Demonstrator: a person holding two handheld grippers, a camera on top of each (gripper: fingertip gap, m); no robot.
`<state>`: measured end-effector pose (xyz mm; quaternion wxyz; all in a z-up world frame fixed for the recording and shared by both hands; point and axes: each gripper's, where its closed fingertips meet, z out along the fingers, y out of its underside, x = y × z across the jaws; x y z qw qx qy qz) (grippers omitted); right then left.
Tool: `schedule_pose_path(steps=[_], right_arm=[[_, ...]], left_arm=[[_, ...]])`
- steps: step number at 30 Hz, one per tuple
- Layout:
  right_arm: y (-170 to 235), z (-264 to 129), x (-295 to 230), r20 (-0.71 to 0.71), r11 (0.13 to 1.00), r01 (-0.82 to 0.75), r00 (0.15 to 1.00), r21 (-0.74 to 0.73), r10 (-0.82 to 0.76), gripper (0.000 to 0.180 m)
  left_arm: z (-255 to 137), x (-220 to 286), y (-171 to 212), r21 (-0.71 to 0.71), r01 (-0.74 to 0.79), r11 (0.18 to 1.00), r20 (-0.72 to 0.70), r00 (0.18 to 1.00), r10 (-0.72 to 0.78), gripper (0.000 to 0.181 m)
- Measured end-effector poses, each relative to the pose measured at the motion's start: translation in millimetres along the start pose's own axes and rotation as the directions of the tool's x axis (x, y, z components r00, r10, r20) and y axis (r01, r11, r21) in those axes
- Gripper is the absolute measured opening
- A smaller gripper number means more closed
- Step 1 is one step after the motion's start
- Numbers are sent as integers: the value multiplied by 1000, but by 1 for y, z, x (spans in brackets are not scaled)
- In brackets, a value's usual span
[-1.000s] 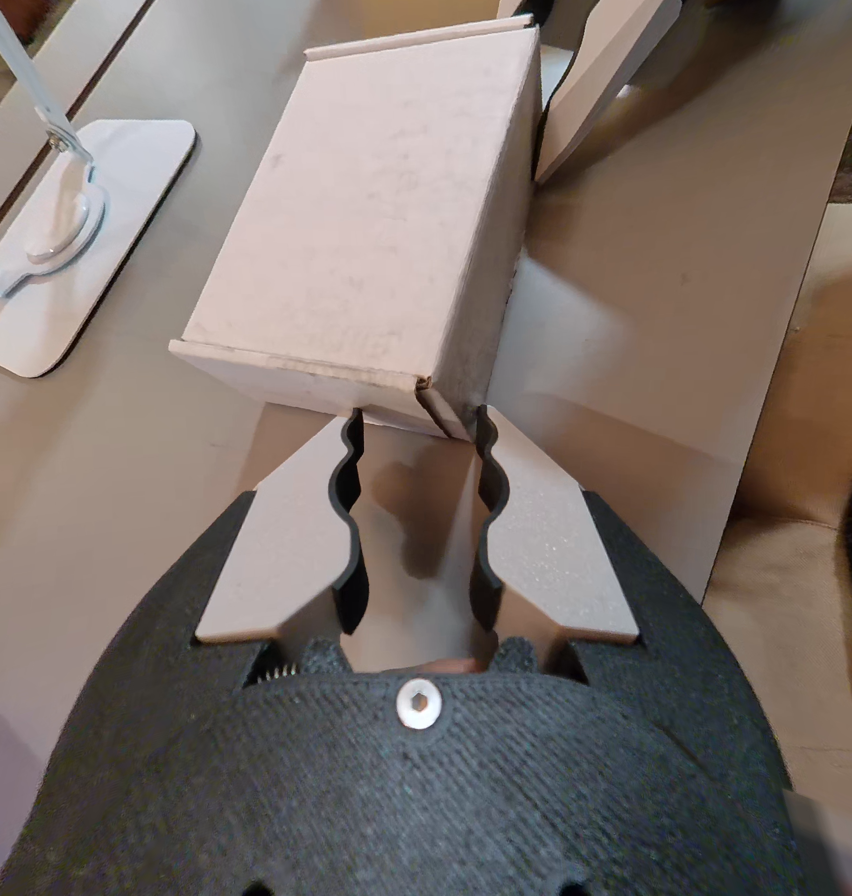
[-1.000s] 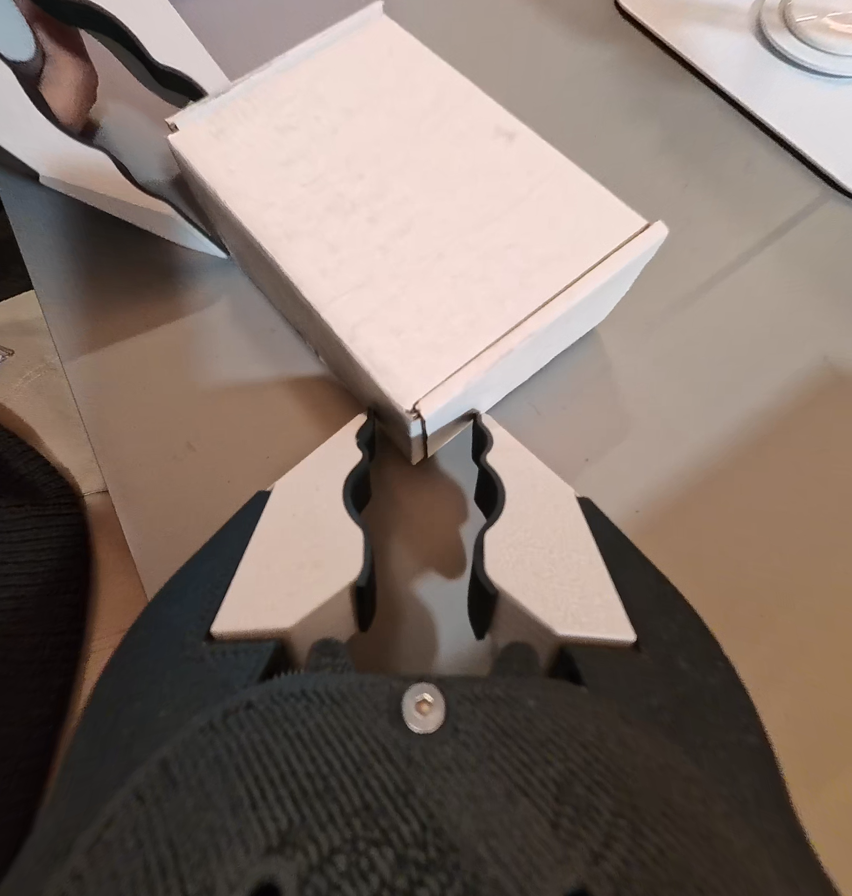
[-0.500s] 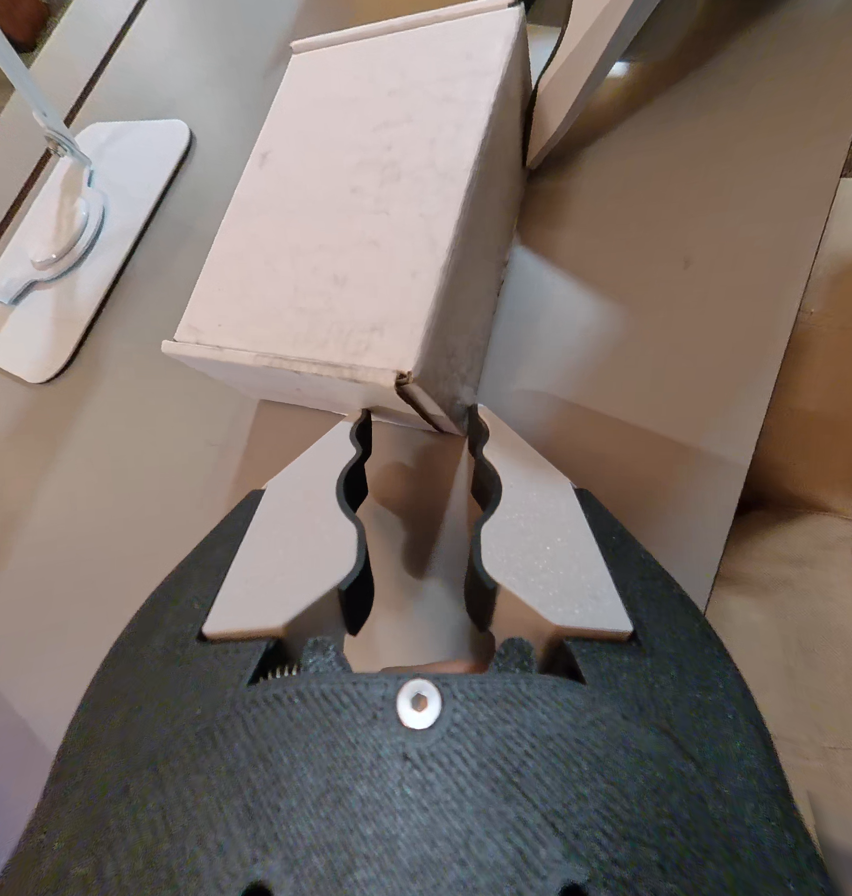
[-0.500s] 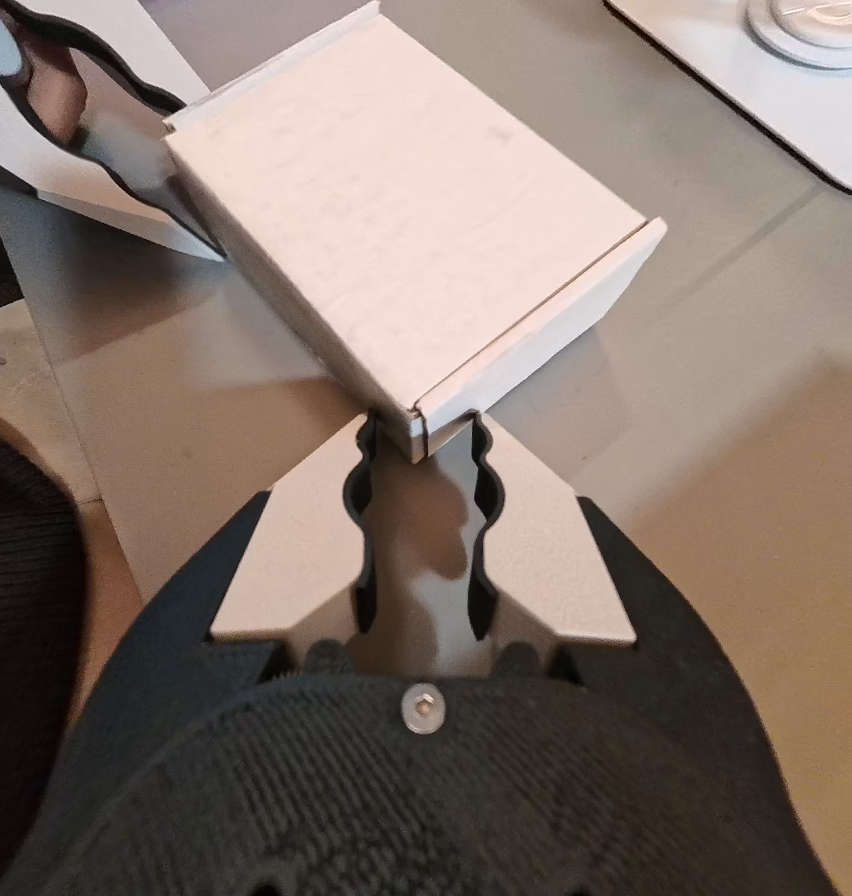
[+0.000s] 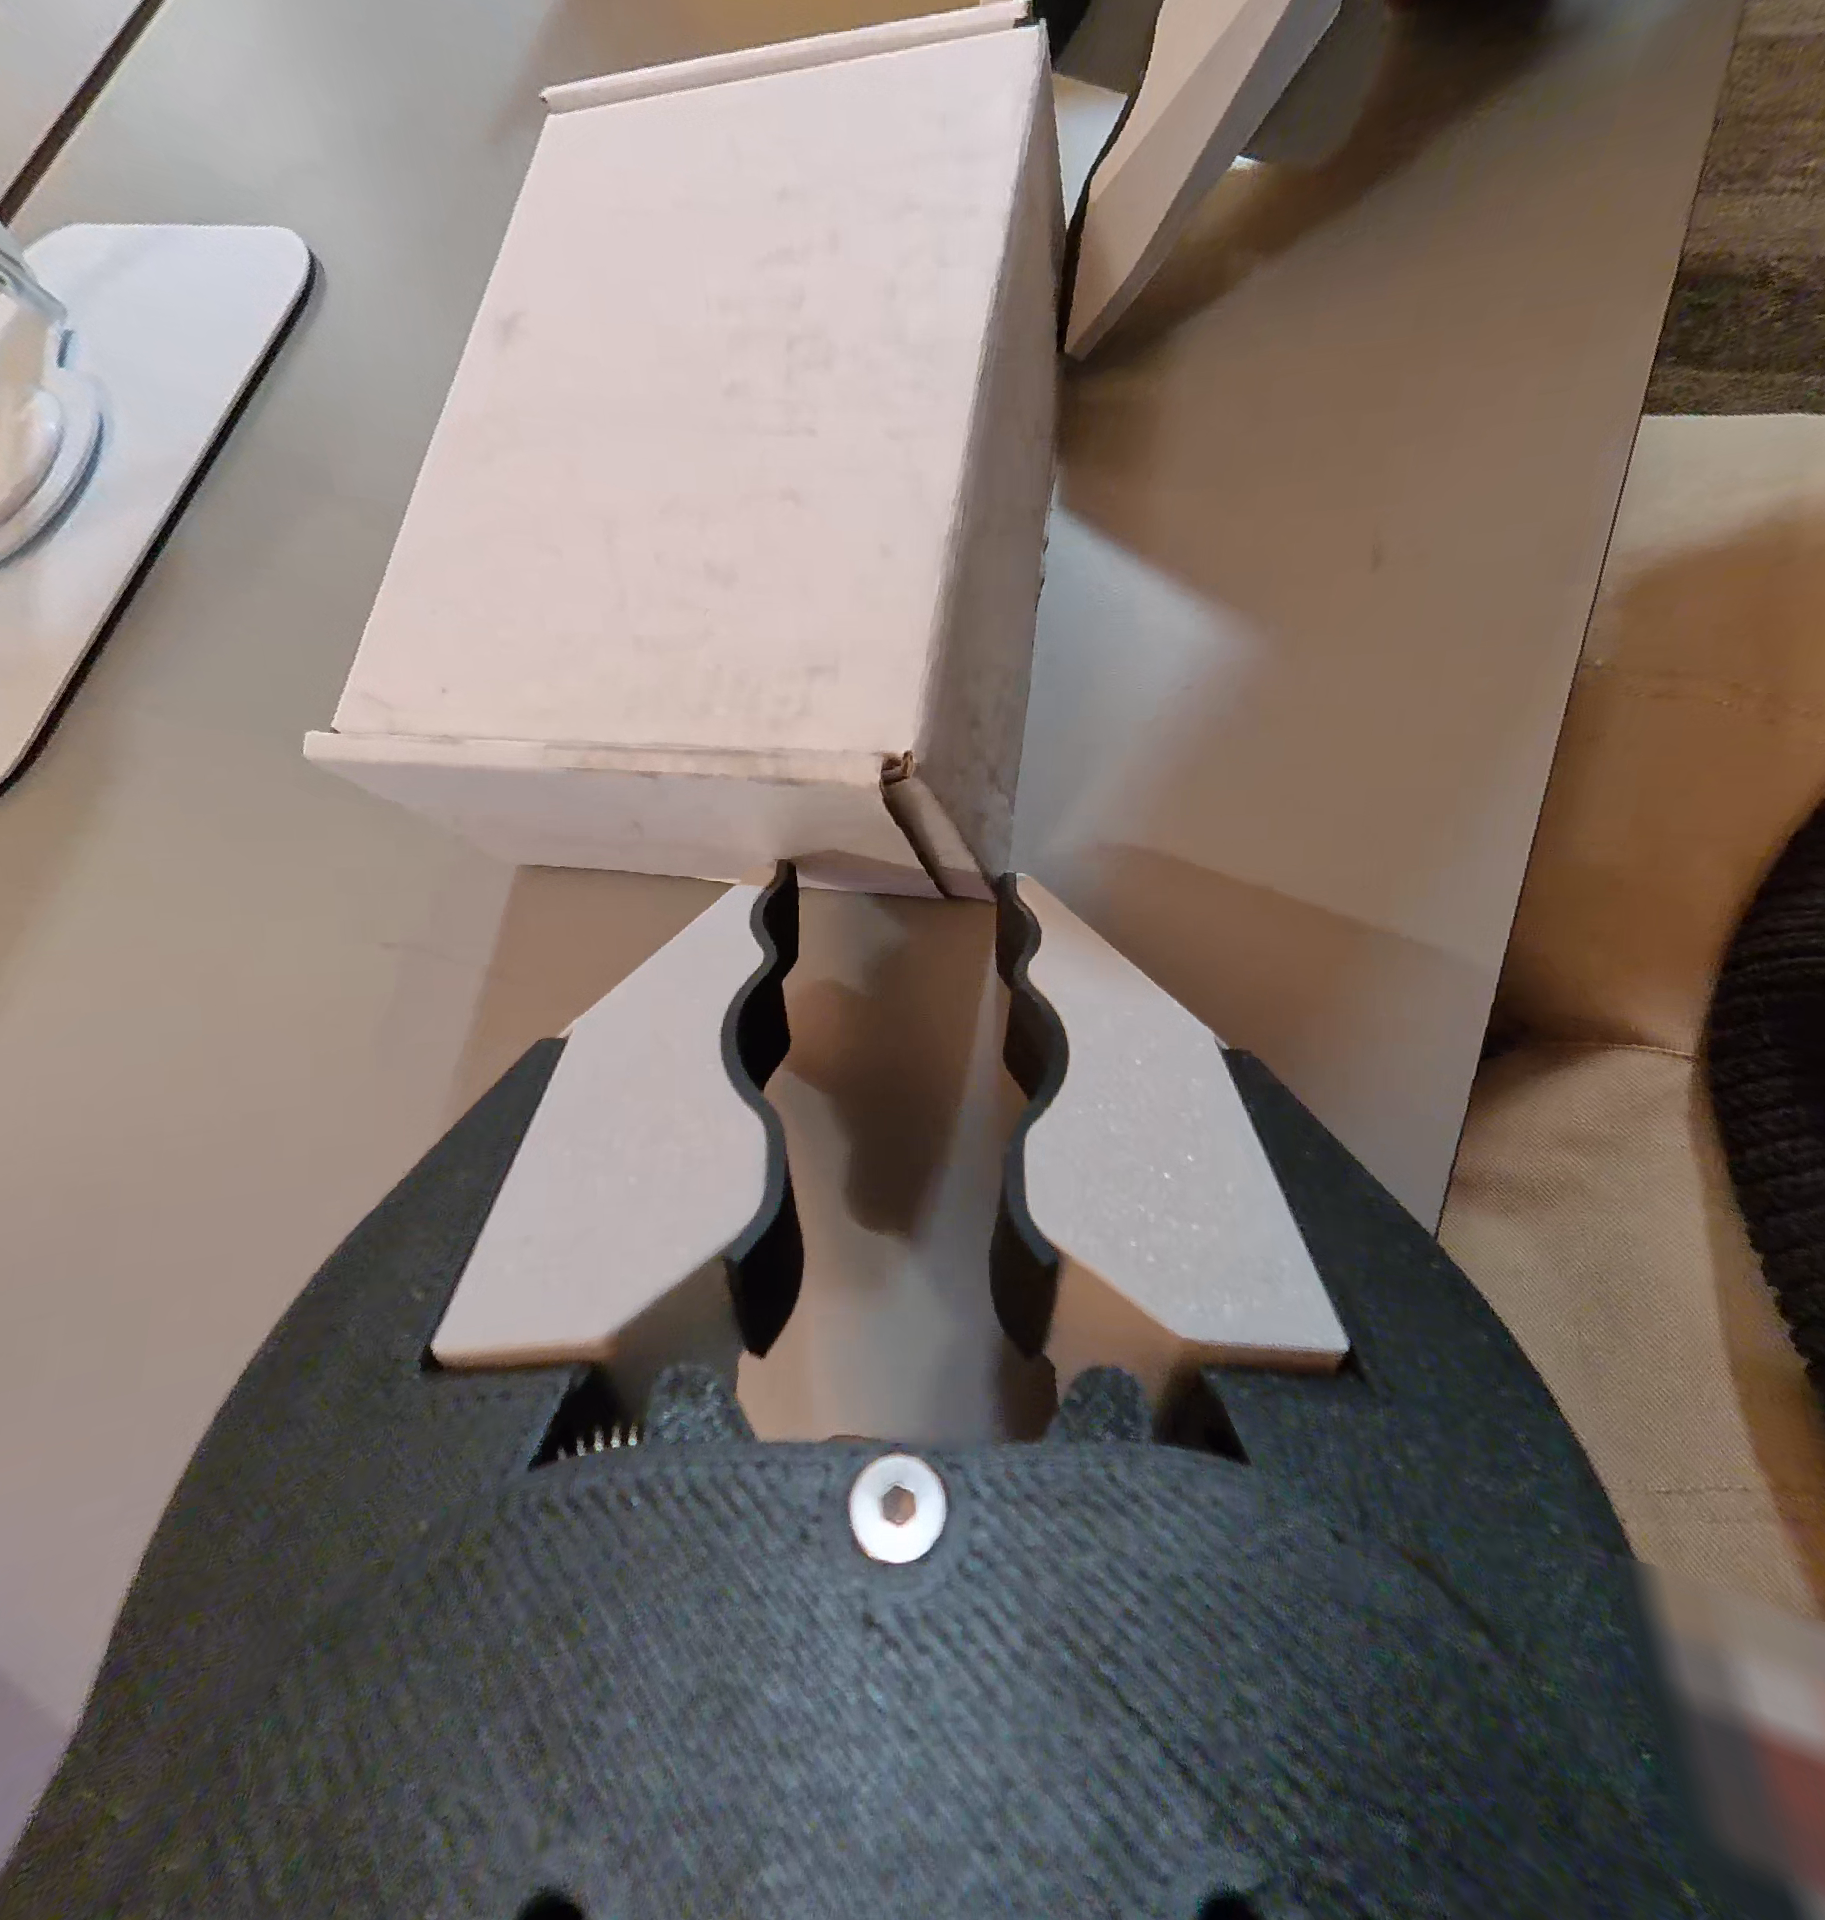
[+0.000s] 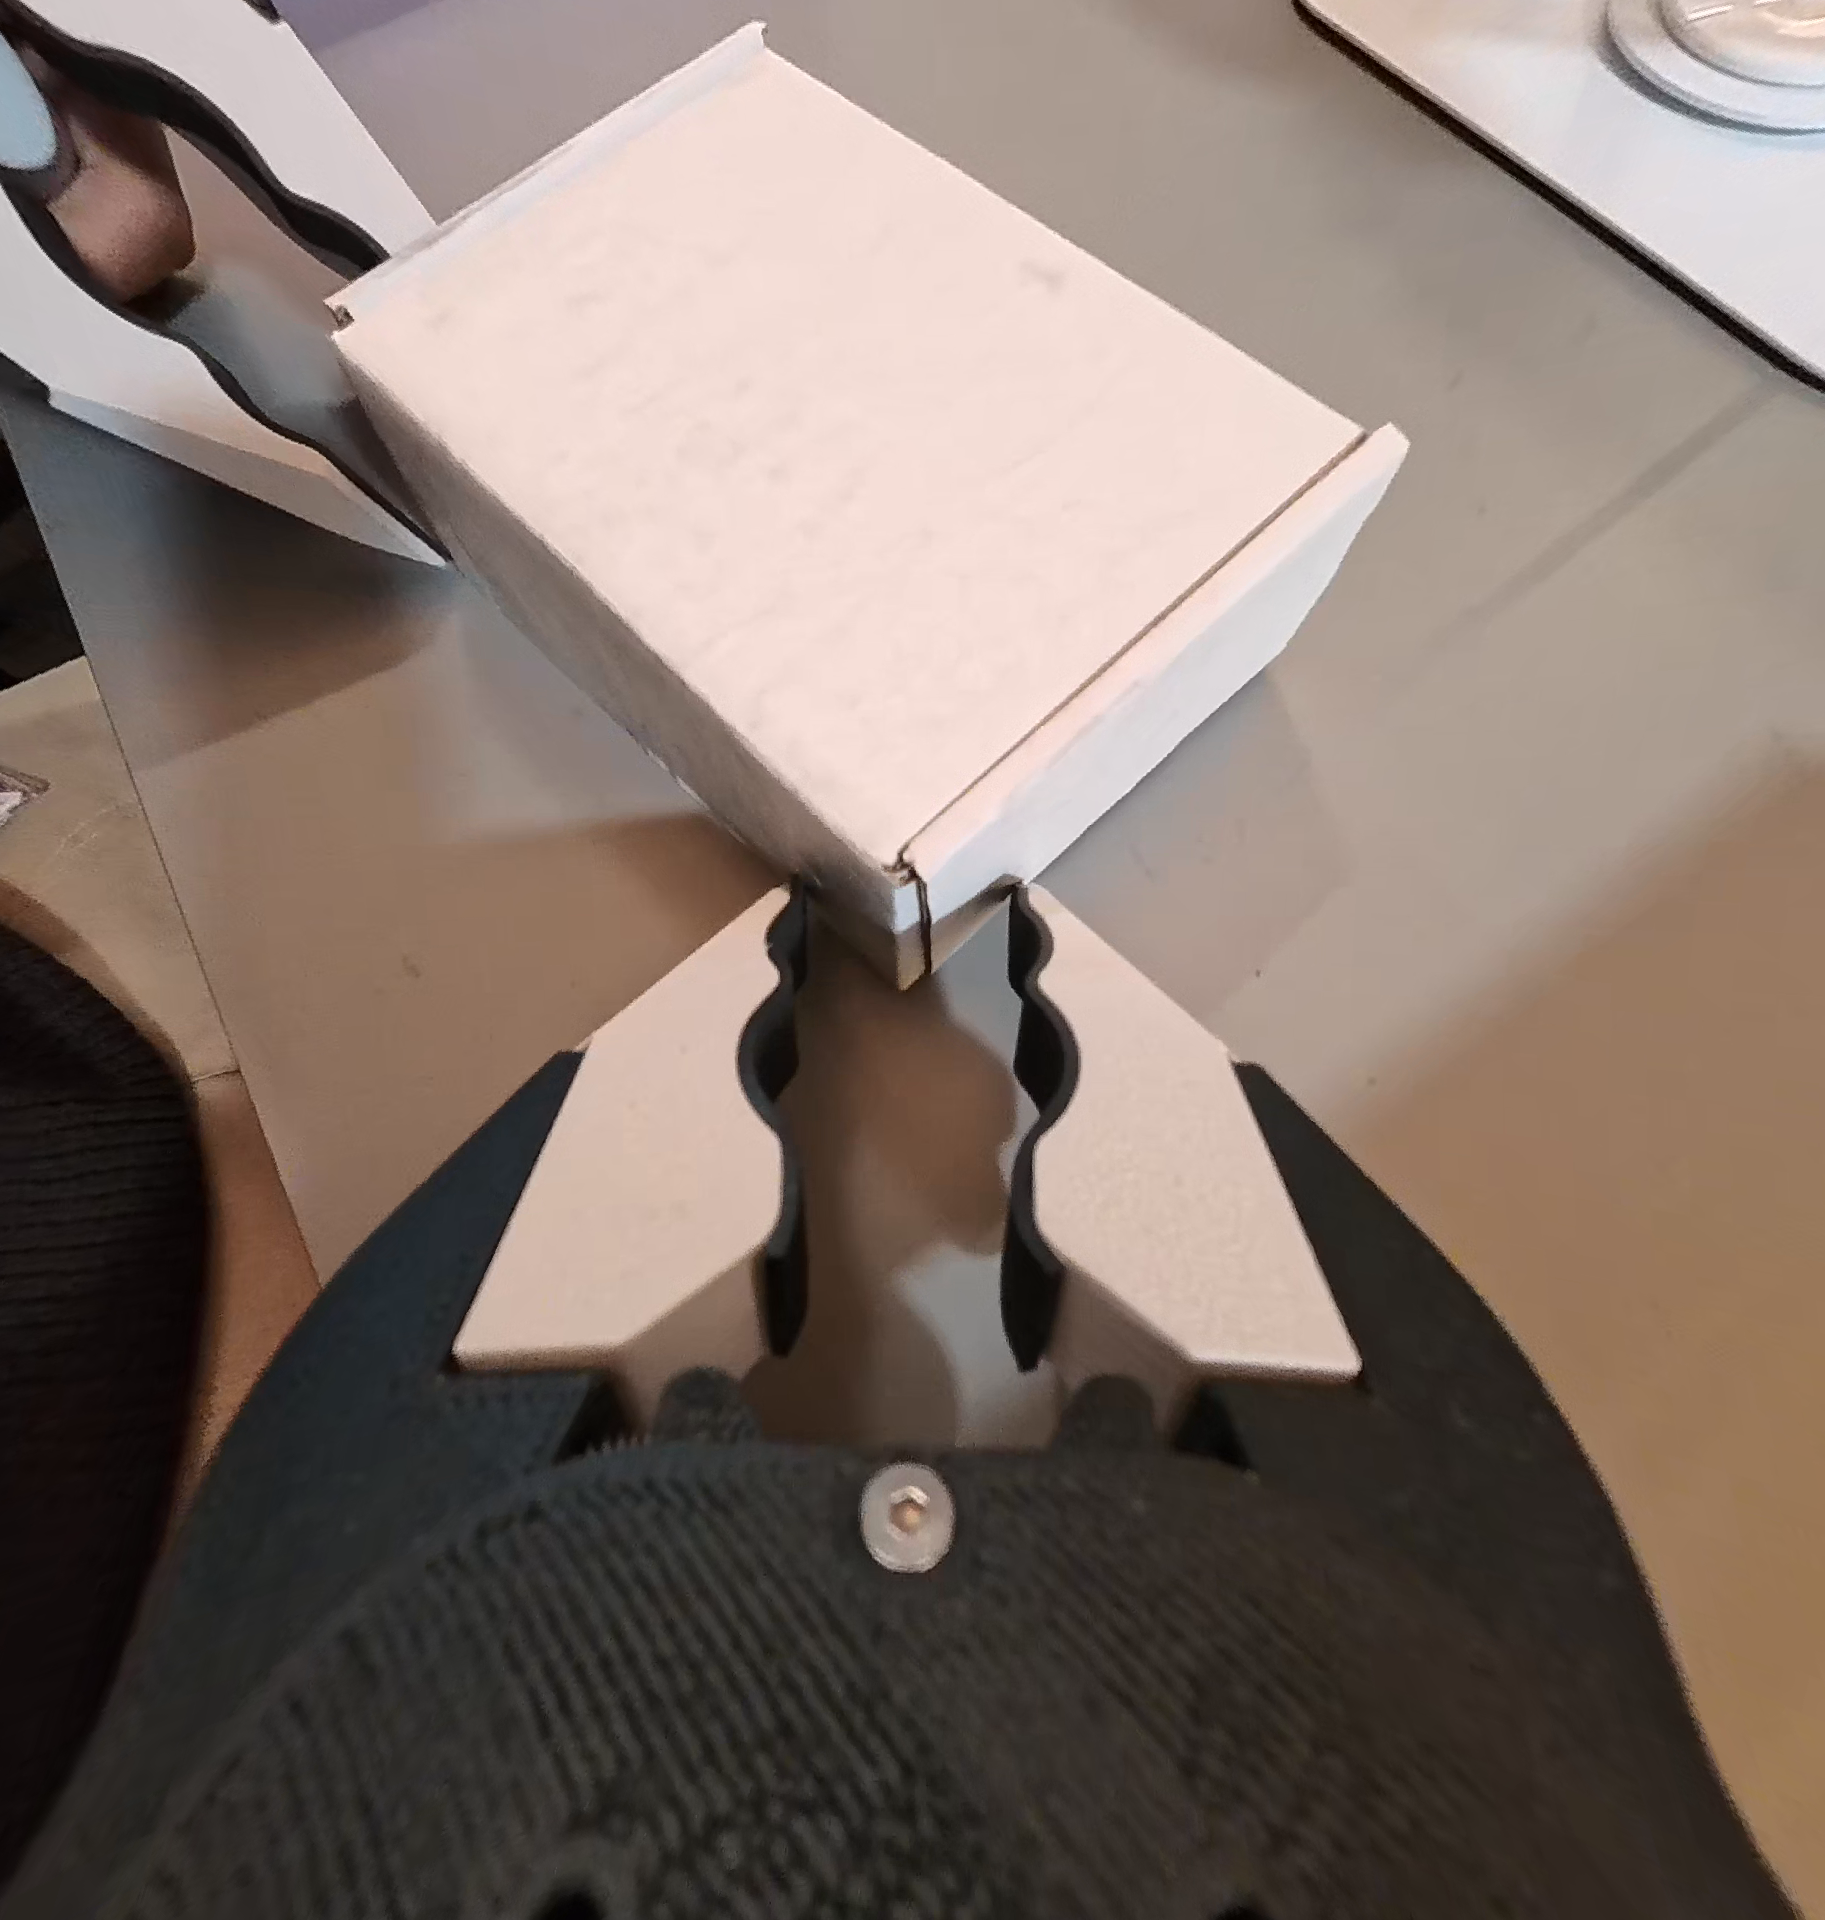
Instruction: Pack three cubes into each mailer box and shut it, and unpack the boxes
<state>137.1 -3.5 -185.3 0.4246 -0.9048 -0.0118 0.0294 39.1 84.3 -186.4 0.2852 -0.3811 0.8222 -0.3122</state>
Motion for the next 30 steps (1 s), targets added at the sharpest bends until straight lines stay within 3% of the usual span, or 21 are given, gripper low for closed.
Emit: schedule_pose_path(steps=[14, 16, 27, 30], right_arm=[[2, -1, -2, -11, 999, 4, 1000, -40, -4, 34], [2, -1, 0, -18, 999, -1, 1000, -41, 0, 34], [1, 0, 6, -78, 997, 66, 995, -26, -68, 41], [5, 3, 2, -62, 998, 54, 996, -36, -56, 61]], left_arm=[[-1, 0, -3, 12, -12, 1000, 15, 1000, 12, 29], [0, 5, -4, 13, -25, 1000, -2, 1000, 25, 8], [4, 6, 0, -23, -48, 999, 19, 999, 49, 11], [2, 3, 2, -22, -25, 999, 28, 999, 26, 23]])
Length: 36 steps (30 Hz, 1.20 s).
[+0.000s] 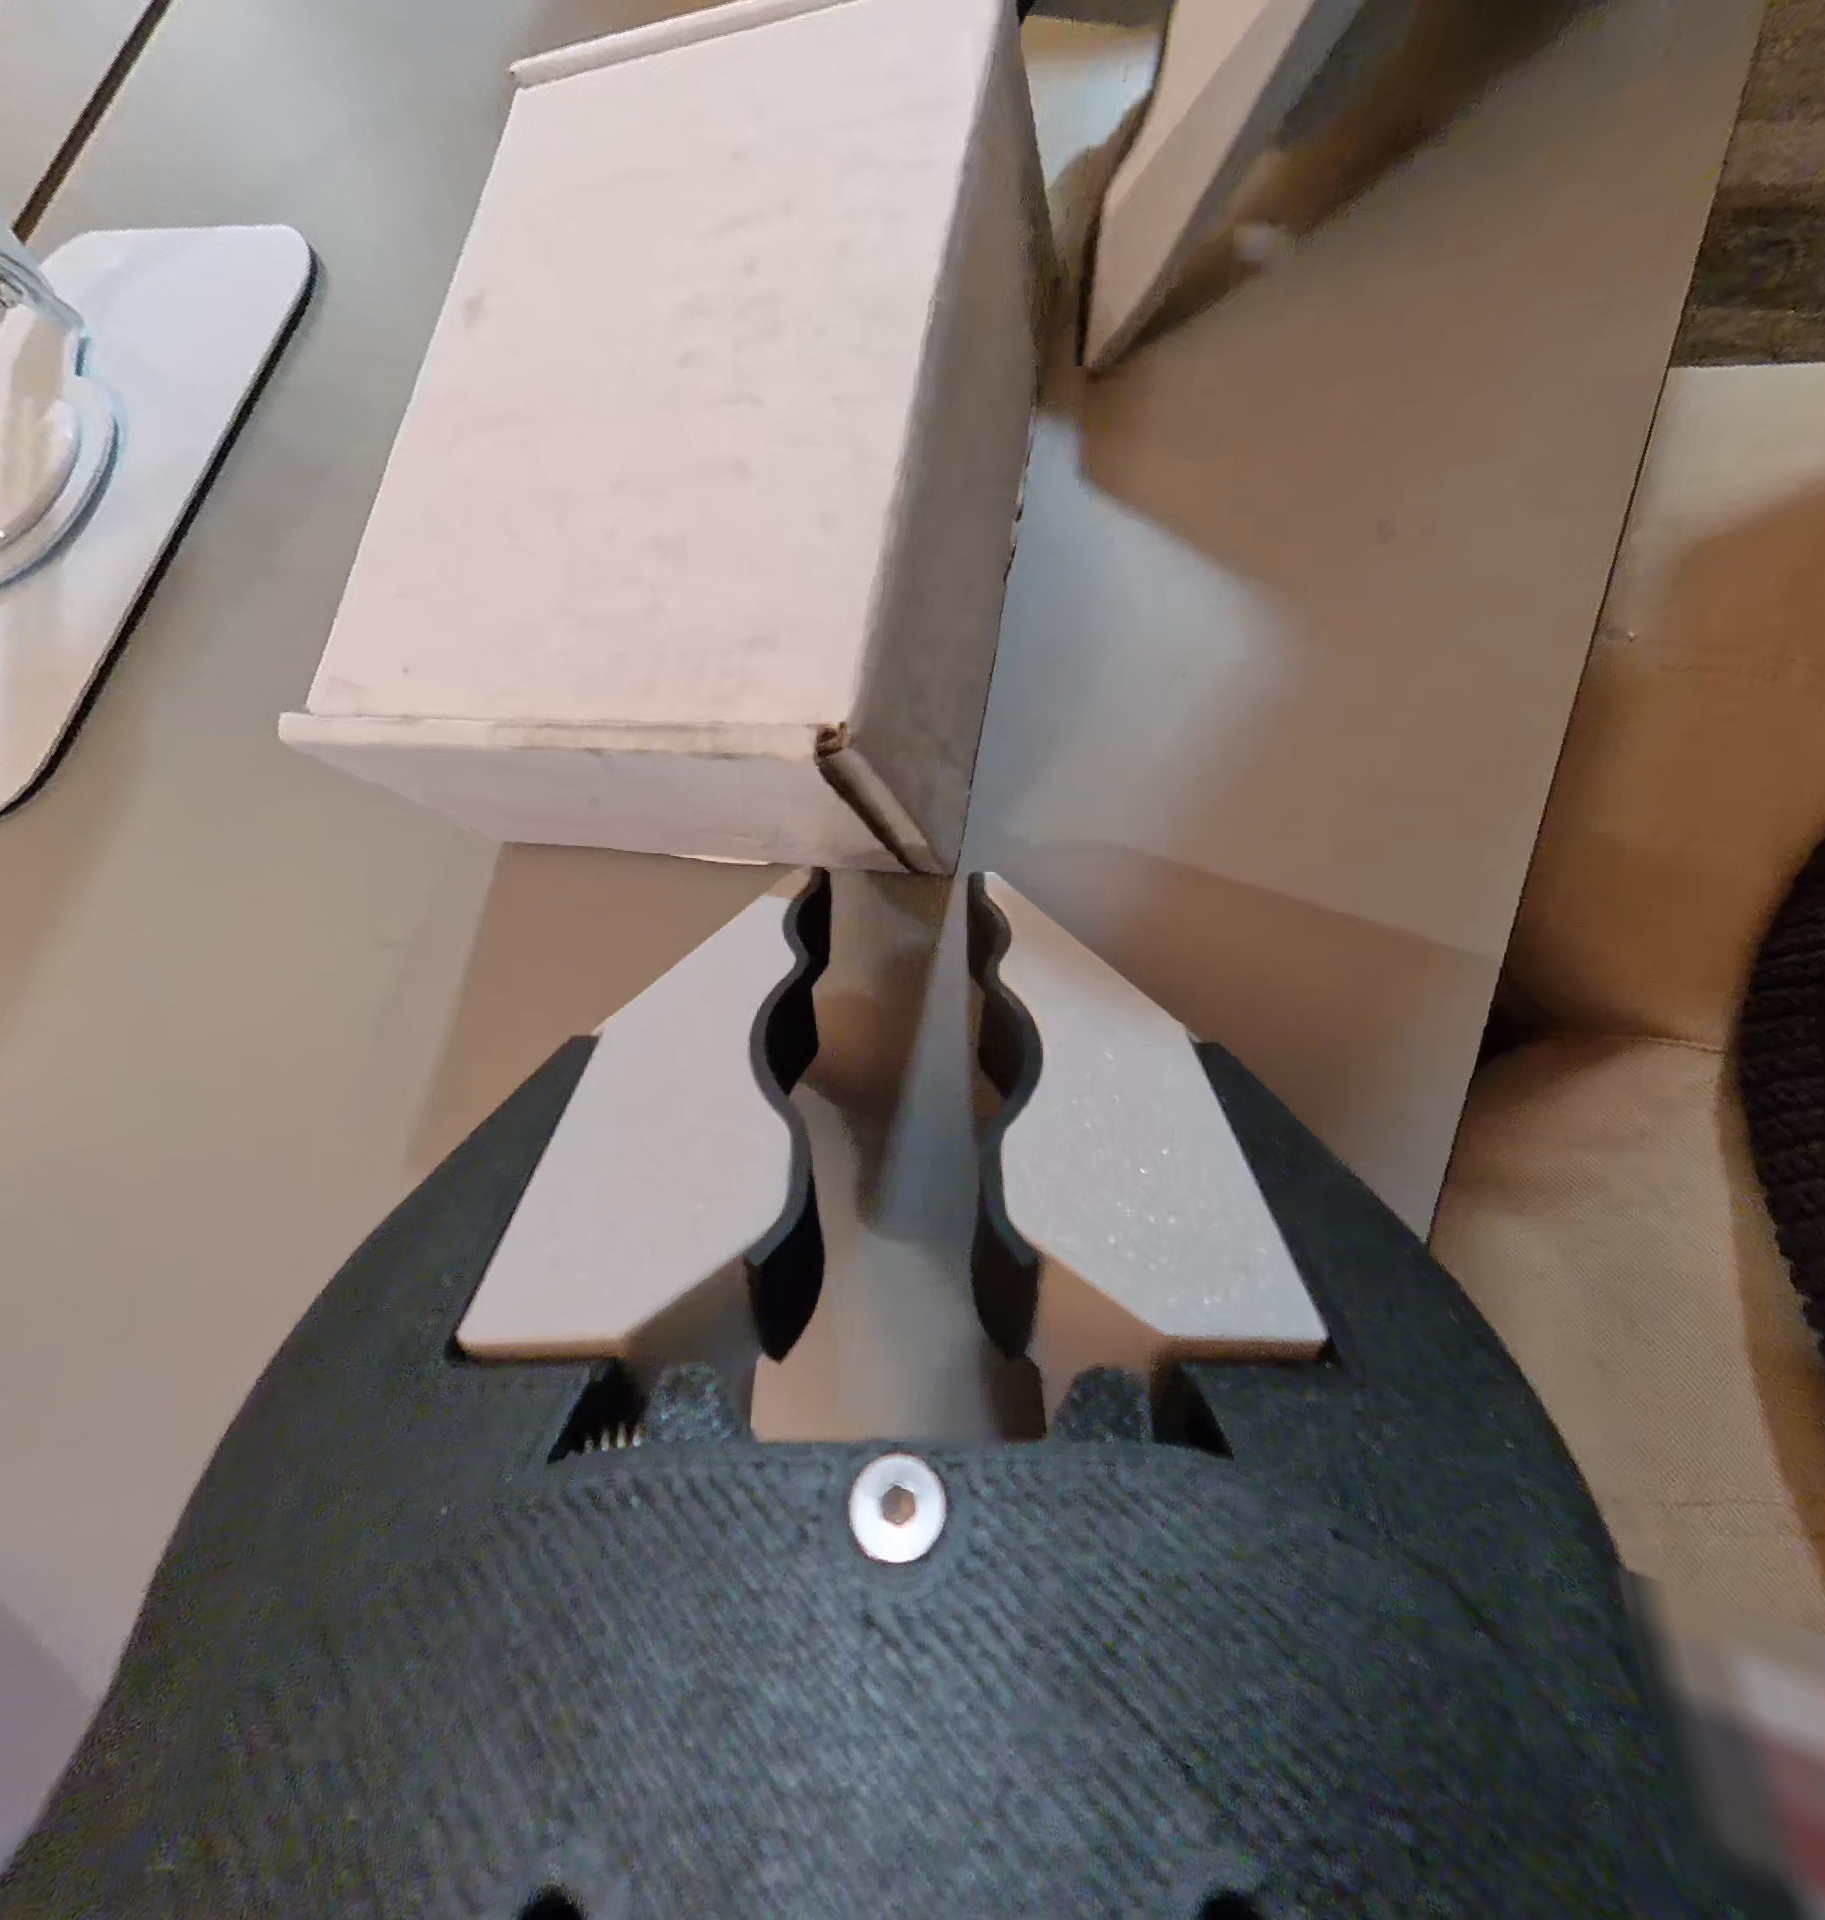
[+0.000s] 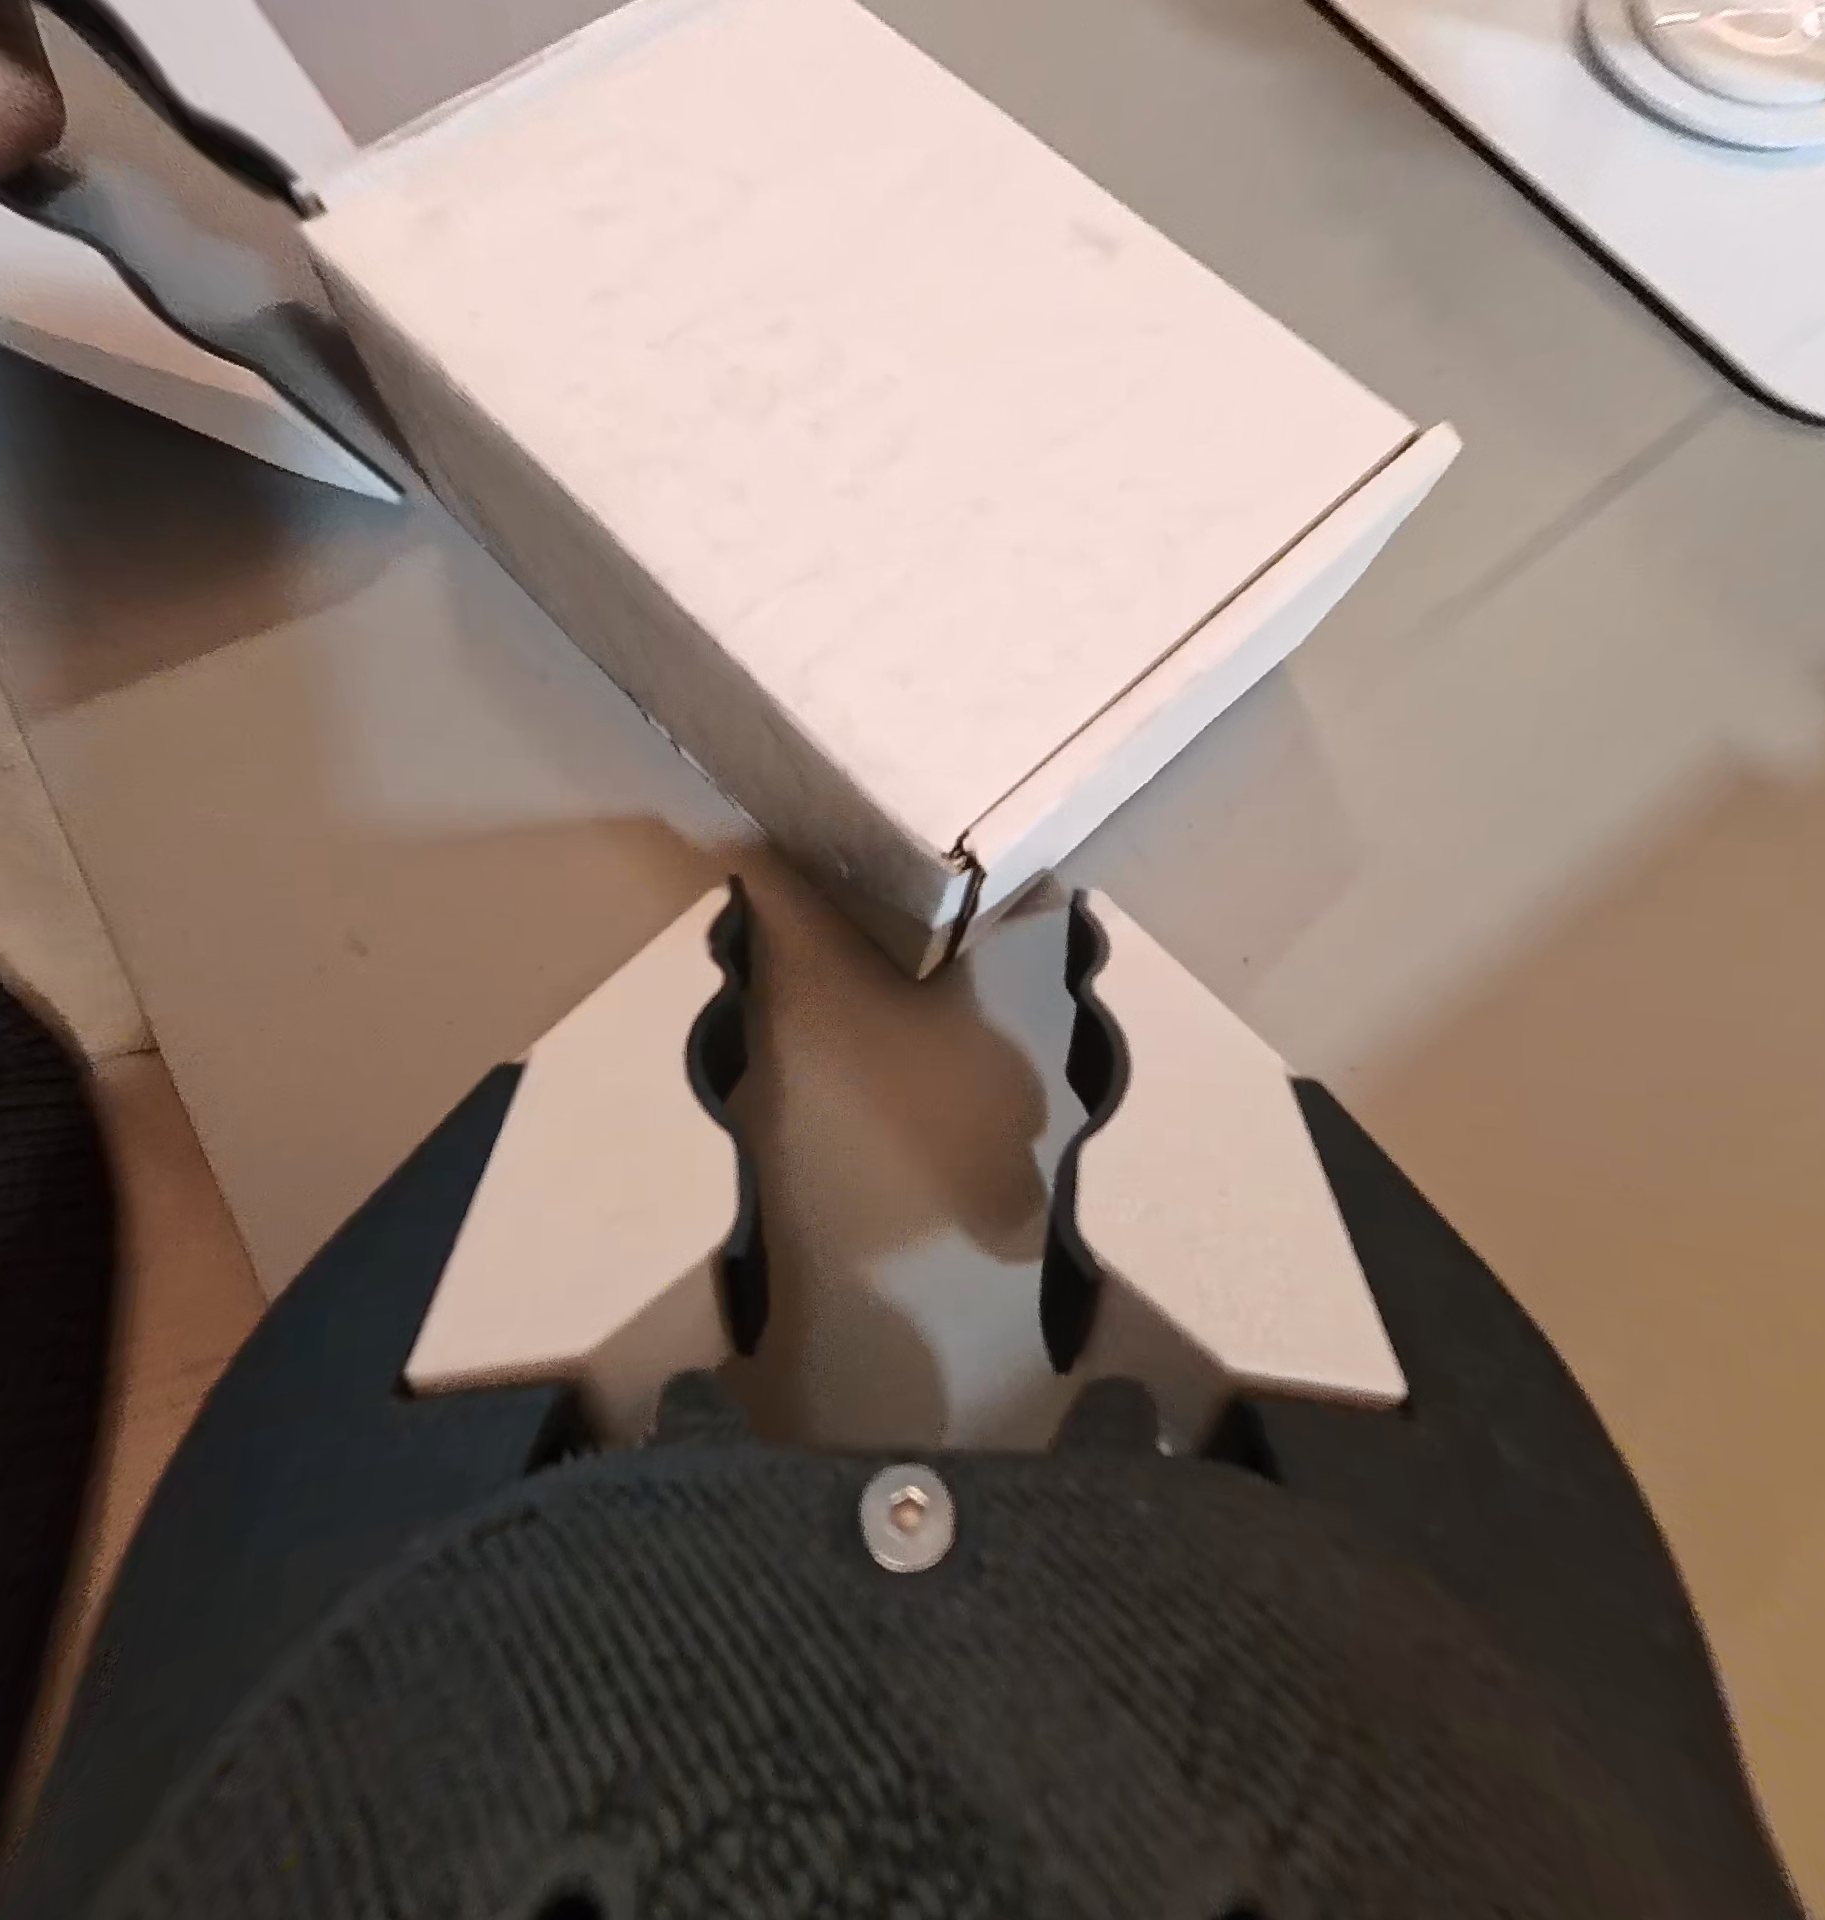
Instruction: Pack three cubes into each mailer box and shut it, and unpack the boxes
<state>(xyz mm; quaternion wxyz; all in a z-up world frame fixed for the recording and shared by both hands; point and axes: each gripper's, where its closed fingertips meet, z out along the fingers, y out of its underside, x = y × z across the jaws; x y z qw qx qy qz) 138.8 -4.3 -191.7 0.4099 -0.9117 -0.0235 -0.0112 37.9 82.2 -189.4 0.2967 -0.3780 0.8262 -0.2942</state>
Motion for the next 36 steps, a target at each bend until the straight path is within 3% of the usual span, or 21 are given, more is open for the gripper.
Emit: schedule_pose_path(steps=[3, 8, 16, 19, 26, 31, 36], right_arm=[[-2, 1, -1, 1, 1000, -6, 1000, 16, 6, 70], [-5, -3, -15, 43, 1000, -13, 999, 20, 12, 71], [15, -26, -31, 13, 999, -15, 1000, -28, 15, 61], [15, -29, -31, 27, 999, -36, 999, -12, 36, 52], [7, -32, -23, 47, 993, -107, 993, 52, 104, 58], [1, -32, -23, 60, 990, -117, 992, 73, 113, 58], [1, -31, -25, 43, 993, -91, 995, 71, 89, 59]], left_arm=[[-4, -4, 0, 19, 59, 998, -16, 998, -59, 44], [-8, 7, -9, 62, 71, 996, -67, 995, -67, 51], [-19, 43, -18, 95, -23, 995, -170, 985, 39, 36], [-16, 39, -16, 92, 11, 996, -163, 987, 4, 53], [-14, -13, -23, 141, 57, 988, -6, 998, -56, 129], [3, -14, -39, 164, 97, 982, -220, 974, -60, 136], [21, -14, -45, 163, 76, 984, -249, 968, -34, 133]])
